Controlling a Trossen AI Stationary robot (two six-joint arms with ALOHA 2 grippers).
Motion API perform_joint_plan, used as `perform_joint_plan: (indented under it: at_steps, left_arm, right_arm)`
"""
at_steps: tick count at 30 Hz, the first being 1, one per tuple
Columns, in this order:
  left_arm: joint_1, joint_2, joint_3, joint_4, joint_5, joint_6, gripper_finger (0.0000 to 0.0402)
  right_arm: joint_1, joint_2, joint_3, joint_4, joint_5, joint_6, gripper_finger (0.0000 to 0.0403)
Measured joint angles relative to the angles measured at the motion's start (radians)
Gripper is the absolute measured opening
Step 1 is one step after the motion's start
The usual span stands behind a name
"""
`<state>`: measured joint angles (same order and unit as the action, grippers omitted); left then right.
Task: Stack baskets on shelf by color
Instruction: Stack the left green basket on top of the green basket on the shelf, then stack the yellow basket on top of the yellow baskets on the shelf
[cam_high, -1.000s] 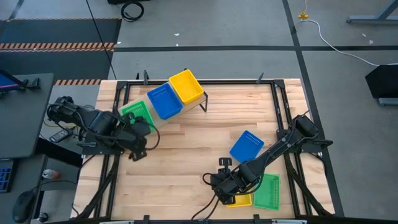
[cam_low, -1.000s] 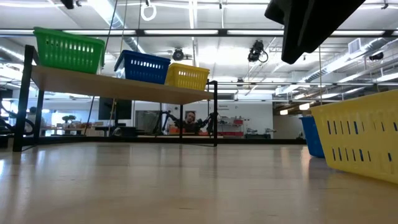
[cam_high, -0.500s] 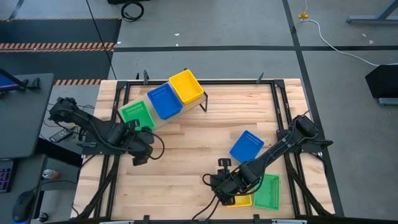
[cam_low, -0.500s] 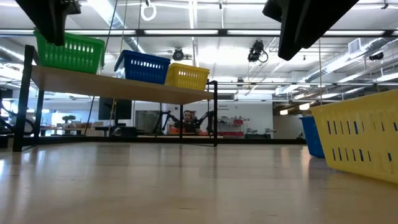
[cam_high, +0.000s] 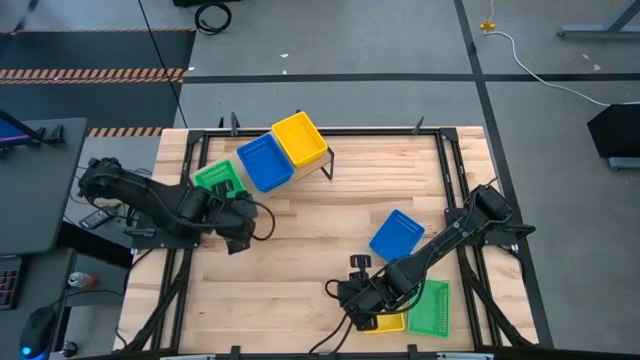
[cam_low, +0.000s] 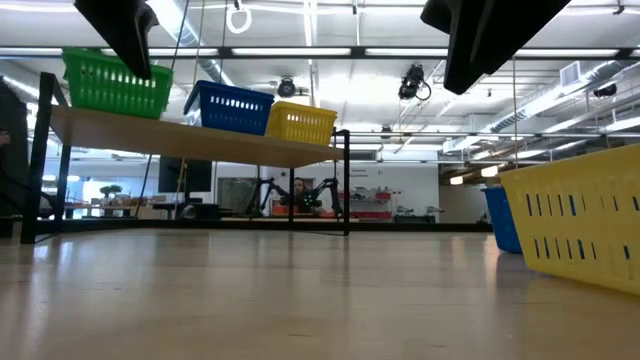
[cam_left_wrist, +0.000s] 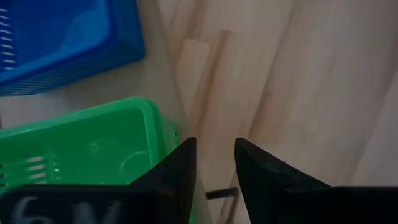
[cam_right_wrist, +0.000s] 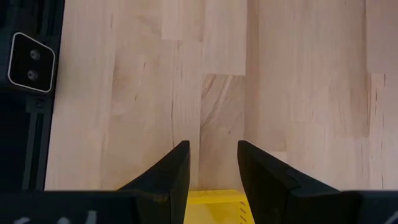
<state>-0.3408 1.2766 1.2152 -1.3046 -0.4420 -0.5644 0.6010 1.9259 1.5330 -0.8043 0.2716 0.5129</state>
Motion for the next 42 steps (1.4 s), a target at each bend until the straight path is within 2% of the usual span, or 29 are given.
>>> perform_joint_plan:
  at_steps: [11, 16, 20, 27, 35, 38, 42]
  left_arm:
    - [0.030, 0.000, 0.000, 0.030, -0.009, 0.027, 0.0117]
    - [0.015, 0.000, 0.009, 0.101, 0.046, 0.056, 0.0117]
    - [-0.024, 0.000, 0.059, 0.169, 0.045, 0.087, 0.0117]
    - [-0.136, -0.001, 0.059, 0.490, -0.037, 0.277, 0.0117]
    - [-0.189, 0.000, -0.070, 0.856, -0.123, 0.545, 0.0117]
    - [-0.148, 0.000, -0.141, 1.101, -0.083, 0.670, 0.0117]
    - [-0.047, 0.000, -0.237, 1.349, 0.057, 0.751, 0.0117]
  right_arm:
    - [0.000, 0.000, 0.000, 0.000, 0.000, 0.000, 0.0140]
    - [0.000, 0.000, 0.000, 0.000, 0.000, 0.000, 0.0140]
    - [0.000, 0.000, 0.000, -0.001, -0.004, -0.001, 0.0140]
    - [0.013, 0.000, 0.000, 0.004, -0.103, 0.097, 0.0140]
    - [0.085, 0.000, 0.000, -0.002, -0.301, 0.347, 0.0140]
    - [0.118, 0.000, 0.000, -0.007, -0.355, 0.430, 0.0140]
    - [0.150, 0.000, 0.000, -0.041, -0.347, 0.505, 0.0140]
